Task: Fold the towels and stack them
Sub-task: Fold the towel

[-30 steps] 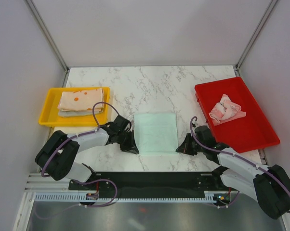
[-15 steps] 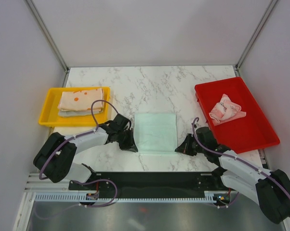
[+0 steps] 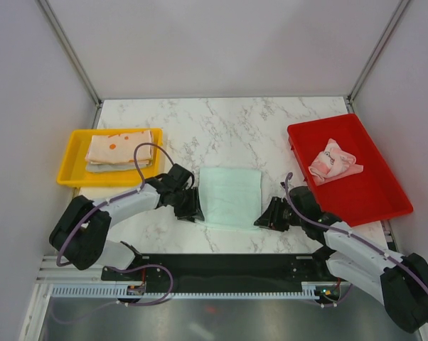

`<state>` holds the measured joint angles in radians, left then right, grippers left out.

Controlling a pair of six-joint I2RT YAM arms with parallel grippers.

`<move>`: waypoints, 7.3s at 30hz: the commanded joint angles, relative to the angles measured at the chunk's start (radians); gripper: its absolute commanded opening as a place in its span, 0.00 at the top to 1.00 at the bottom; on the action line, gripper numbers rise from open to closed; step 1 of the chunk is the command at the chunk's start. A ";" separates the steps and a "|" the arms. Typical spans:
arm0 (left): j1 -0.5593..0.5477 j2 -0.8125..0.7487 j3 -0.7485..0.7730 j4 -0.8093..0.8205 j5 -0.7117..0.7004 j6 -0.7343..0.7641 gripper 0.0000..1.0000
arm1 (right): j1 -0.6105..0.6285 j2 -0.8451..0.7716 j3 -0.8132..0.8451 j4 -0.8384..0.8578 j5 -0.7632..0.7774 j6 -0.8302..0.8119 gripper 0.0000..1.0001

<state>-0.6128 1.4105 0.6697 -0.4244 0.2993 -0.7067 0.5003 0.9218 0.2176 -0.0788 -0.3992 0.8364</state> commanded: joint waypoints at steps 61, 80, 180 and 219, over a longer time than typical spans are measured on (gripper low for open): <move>0.177 0.539 0.700 0.076 0.156 0.182 0.43 | -0.129 0.689 0.669 0.045 0.265 -0.497 0.67; 0.239 0.685 0.858 -0.080 0.231 0.674 0.33 | -0.269 0.957 0.988 -0.274 -0.099 -0.786 0.41; 0.262 0.634 0.858 0.030 0.199 0.579 0.57 | -0.324 0.627 0.744 -0.131 -0.030 -0.686 1.00; 0.217 0.742 0.981 0.027 0.215 0.590 0.98 | -0.322 0.668 0.755 -0.142 0.040 -0.700 1.00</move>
<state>-0.3996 2.2486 1.6630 -0.4088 0.5484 -0.1364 0.1741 1.5970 0.9508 -0.2440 -0.3840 0.1425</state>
